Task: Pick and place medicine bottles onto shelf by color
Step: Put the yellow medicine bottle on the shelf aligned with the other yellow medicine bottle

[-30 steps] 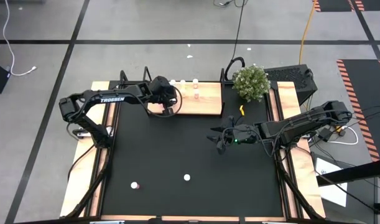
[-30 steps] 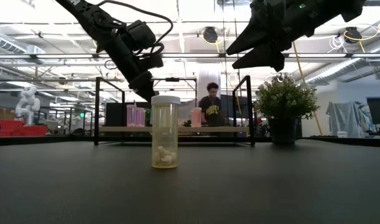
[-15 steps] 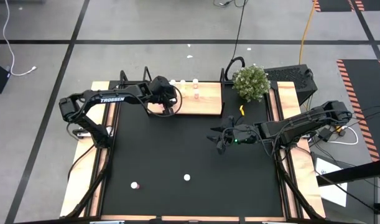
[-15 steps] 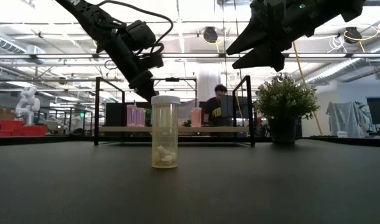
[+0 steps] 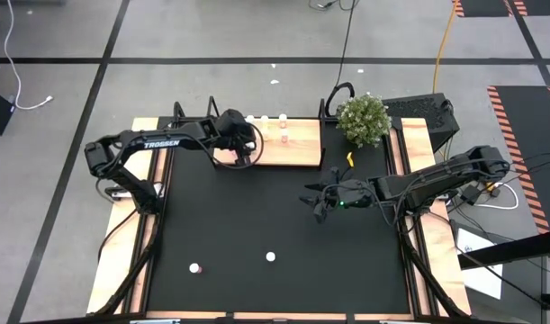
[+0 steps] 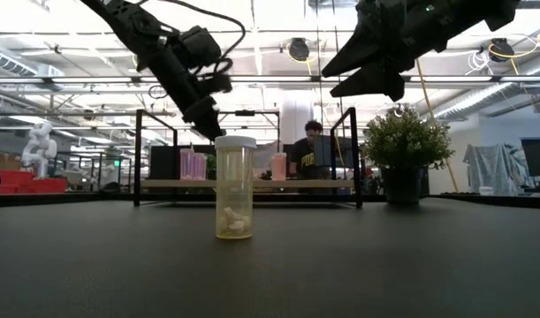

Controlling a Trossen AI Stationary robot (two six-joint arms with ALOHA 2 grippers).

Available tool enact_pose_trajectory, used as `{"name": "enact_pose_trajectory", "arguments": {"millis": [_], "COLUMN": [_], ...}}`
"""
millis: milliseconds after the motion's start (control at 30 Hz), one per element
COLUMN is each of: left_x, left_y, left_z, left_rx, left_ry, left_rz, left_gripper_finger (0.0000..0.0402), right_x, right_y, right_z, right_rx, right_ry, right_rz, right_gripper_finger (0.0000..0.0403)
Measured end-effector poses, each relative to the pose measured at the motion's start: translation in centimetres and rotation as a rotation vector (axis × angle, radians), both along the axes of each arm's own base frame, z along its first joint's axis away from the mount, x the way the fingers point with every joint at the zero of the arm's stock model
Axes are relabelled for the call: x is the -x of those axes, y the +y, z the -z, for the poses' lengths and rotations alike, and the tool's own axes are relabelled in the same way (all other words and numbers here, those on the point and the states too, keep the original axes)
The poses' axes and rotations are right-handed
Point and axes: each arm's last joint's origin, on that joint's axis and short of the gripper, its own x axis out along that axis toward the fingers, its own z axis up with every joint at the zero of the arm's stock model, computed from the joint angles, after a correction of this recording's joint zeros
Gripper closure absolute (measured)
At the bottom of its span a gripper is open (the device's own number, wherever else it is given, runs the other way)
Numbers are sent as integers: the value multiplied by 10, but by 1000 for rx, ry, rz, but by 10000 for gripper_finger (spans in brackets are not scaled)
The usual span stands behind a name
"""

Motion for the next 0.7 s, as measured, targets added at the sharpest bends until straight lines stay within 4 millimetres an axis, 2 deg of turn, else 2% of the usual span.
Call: {"name": "enact_pose_trajectory", "arguments": {"millis": [233,400,567,700], "left_x": [3,3,-1,-11], "left_y": [-6,-22,-53,-92], "left_z": [-41,-76,-111,-128], "left_rx": [-39,-14,2,76], "left_ry": [-75,-122,-140,-188], "left_rz": [2,-15,-51,-6], "left_gripper_finger": [183,177,176,176], "right_x": [6,5,2,0], "right_y": [-1,-1,2,6], "right_z": [-15,-20,-21,-15], "right_rx": [-34,-42,-82,-191], "right_ry": [-79,-119,-146,-99], "right_rz": [-16,-45,-141,-226], "right_gripper_finger": [183,183,183,184]}}
